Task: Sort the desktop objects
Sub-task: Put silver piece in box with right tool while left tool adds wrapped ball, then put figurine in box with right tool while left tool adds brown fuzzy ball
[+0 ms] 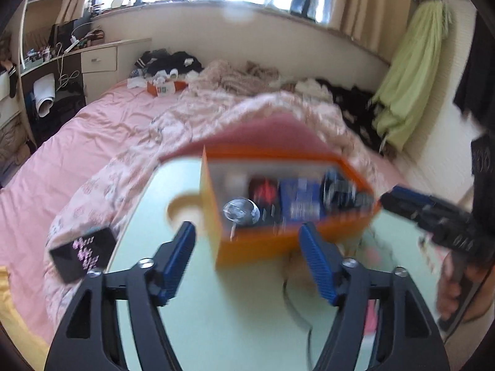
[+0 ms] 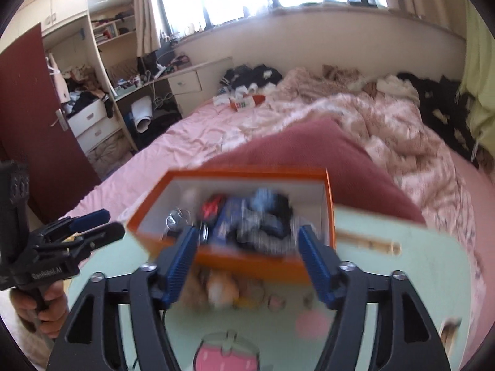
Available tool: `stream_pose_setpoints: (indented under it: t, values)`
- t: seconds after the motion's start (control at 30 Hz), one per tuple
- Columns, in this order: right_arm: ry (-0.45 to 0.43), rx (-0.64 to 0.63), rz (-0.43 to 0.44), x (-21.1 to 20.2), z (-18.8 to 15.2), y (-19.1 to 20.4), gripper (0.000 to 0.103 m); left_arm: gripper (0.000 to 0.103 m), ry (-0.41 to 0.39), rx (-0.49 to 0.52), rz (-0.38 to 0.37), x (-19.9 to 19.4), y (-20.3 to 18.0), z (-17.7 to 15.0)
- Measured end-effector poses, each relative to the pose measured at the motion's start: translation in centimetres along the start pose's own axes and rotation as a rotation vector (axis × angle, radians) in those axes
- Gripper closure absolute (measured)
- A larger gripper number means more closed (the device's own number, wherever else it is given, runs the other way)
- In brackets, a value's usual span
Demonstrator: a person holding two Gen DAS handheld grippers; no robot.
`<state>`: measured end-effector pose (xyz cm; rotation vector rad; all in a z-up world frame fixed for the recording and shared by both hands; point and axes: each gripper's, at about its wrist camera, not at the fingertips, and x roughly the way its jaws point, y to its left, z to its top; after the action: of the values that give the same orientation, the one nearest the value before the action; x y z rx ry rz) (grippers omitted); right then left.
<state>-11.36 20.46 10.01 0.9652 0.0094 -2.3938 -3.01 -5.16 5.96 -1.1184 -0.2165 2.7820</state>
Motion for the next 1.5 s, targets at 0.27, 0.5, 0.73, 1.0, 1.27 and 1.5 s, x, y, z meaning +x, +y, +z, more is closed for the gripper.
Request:
stream_pose_setpoints:
  t: [0.27,0.5,0.73,1.0,1.27,1.5]
  values:
    - [0.16,-0.052,-0.112,0.9,-7.3,2.2,0.027,0.03,0.161,0.121,0.092,2.0,-2.1,-6.0]
    - [0.225,-0.082,-0.162,2.9,-10.0,2.3,0.011,0.011,0.095,0.124,0.142,2.3,-2.1,-7.5]
    - [0.231,-0.073,-0.162,3.0,-10.3,2.0,0.007,0.01,0.061,0.115,0.138,2.3,-1.5,-7.9]
    - [0.231,-0.077,-0.165,3.1,-10.3,2.2,0.006,0.01,0.055,0.115,0.135,2.3,-1.4,-7.8]
    - [0.236,-0.082,-0.165,3.2,-10.2,2.4,0.006,0.01,0.055,0.115,0.135,2.3,-1.4,-7.8]
    - [0.251,-0.095,-0.114,4.0,-8.4,2.5,0.006,0.01,0.054,0.115,0.131,2.3,-1.5,-7.8]
